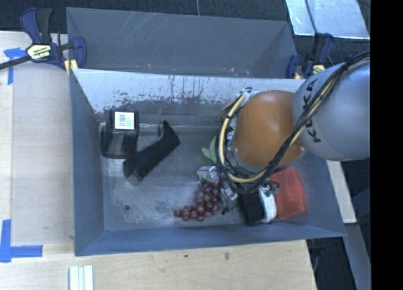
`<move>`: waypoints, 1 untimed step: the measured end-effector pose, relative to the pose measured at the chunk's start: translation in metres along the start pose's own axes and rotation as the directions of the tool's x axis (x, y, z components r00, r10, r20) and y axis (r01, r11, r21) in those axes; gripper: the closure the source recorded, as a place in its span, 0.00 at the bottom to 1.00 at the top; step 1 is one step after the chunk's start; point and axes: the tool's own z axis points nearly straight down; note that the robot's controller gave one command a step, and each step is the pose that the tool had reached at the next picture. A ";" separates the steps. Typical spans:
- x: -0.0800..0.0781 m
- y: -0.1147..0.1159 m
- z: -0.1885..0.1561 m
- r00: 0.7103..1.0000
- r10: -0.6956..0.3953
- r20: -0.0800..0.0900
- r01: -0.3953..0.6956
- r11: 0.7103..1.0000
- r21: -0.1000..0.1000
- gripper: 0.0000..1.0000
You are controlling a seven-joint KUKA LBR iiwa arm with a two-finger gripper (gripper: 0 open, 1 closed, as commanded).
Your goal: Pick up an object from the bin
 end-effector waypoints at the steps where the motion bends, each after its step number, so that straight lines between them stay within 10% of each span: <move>1: 0.001 0.000 -0.003 1.000 0.001 0.000 -0.001 1.000 0.000 1.00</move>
Offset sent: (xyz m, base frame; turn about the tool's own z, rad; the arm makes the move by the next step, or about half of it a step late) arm 0.0000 0.0002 0.0204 0.0000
